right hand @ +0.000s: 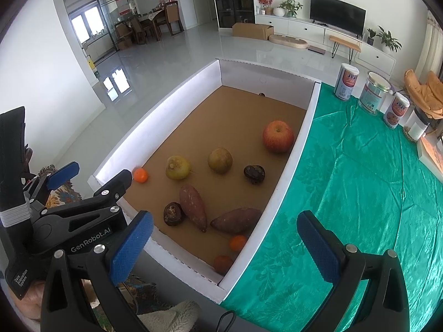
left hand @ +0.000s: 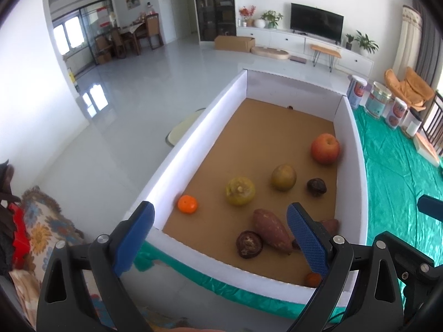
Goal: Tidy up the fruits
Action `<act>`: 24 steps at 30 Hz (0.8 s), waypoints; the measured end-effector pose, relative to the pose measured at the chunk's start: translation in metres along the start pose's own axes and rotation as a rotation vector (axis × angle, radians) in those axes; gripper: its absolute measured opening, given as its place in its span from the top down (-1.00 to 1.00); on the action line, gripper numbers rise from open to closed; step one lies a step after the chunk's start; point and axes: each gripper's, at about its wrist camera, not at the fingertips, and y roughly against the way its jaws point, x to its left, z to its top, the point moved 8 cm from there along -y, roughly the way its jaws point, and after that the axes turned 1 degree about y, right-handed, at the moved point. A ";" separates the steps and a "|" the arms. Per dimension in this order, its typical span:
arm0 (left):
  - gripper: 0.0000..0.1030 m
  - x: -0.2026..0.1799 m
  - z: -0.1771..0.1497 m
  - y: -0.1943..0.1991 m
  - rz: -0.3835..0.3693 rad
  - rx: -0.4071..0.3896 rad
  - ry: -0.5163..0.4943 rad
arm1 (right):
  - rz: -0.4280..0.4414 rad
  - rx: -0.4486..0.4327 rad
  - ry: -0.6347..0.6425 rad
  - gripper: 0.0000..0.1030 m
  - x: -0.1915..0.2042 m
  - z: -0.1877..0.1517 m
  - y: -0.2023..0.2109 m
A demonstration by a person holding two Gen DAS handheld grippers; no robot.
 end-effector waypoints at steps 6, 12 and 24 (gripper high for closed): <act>-0.89 0.001 0.000 -0.001 0.001 0.005 0.001 | -0.001 0.003 -0.001 -0.99 -0.001 0.002 -0.002; -0.89 0.002 0.001 -0.003 0.002 0.008 0.002 | 0.000 0.004 0.000 -0.99 0.001 0.003 -0.003; -0.89 0.004 0.003 -0.005 -0.005 0.007 0.008 | -0.004 0.008 0.002 -0.99 0.004 0.004 -0.006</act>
